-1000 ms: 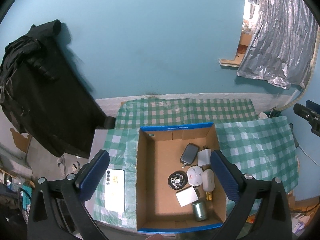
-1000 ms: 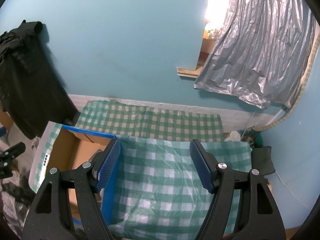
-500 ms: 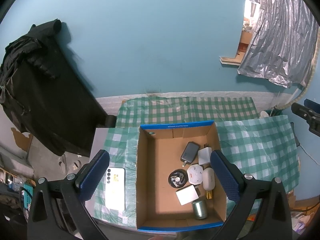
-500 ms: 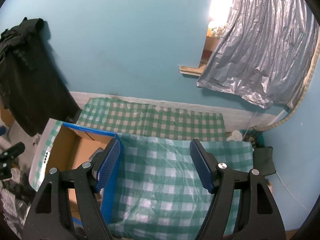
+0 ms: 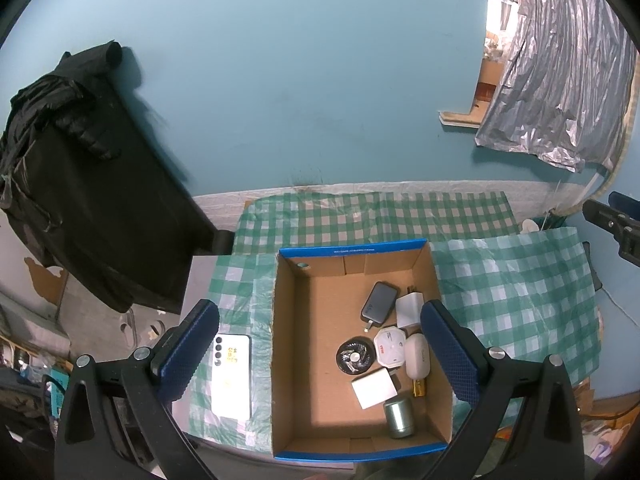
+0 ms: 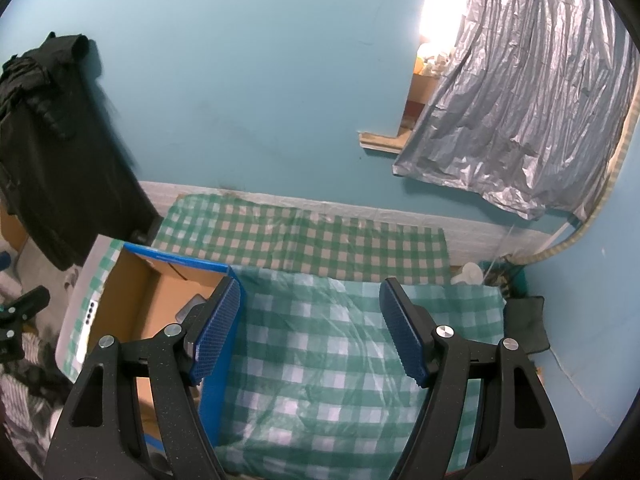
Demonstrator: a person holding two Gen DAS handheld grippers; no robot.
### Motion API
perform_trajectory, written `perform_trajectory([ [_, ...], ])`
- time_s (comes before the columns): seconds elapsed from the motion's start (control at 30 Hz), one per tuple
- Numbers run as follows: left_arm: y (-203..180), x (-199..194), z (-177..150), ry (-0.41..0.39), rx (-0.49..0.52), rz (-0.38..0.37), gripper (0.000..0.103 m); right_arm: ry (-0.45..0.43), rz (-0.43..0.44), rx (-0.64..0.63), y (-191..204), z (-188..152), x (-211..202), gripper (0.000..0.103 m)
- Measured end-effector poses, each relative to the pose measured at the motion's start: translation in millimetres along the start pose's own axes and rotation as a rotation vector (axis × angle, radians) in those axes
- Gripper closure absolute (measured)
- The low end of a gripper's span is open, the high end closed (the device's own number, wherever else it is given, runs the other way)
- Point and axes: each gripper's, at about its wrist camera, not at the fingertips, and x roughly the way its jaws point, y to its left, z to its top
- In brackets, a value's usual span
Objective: Organize rigid objects
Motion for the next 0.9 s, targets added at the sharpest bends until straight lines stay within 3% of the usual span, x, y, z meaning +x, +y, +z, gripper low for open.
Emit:
perform_trajectory([
  [0.9,-5.2,1.2,-1.5,0.019,0.013,0.007,0.001,0.005,0.005,-0.003,0.9,2.7,0.3,0.031],
])
